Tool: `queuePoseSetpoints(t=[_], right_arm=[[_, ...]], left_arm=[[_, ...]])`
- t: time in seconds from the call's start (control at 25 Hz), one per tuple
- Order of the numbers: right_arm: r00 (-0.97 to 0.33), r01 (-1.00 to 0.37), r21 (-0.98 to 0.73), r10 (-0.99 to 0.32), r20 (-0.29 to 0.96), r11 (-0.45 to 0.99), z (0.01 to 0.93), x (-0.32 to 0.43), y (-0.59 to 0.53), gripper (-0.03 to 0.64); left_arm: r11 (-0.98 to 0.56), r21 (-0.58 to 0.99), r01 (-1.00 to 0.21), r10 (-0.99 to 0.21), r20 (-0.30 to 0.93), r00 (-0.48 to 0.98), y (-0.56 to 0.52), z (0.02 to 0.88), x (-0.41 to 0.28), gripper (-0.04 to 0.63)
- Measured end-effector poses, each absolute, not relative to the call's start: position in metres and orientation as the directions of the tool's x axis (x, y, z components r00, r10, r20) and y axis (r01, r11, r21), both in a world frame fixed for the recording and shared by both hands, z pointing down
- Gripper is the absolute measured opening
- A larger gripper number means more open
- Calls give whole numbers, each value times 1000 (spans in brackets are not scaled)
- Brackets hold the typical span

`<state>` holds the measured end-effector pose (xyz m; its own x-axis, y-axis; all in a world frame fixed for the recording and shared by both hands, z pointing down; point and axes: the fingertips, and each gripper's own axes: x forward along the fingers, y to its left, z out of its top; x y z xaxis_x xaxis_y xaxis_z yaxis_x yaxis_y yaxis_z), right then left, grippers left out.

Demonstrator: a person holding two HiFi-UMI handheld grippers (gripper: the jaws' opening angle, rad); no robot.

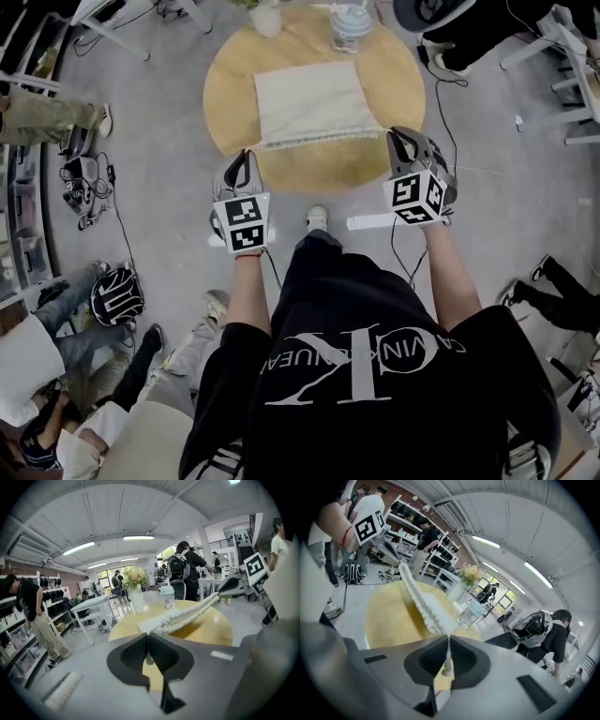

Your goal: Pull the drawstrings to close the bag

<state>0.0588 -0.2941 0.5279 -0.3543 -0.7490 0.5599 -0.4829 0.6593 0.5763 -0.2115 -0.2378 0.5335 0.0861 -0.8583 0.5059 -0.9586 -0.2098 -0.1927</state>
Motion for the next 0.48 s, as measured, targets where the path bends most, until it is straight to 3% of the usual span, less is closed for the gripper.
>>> queuePoseSetpoints(t=[0.2,0.48], right_arm=[[-337,-583,592,-829,446,556,478,55,-327,23],[-337,-603,622,-866,369,500,432,59,-354,23]], left_arm=[[-133,-273,-953,-918,397,14,-268,482,-217,18],[-66,-367,-928,-943,327,-62,-291,428,-225,17]])
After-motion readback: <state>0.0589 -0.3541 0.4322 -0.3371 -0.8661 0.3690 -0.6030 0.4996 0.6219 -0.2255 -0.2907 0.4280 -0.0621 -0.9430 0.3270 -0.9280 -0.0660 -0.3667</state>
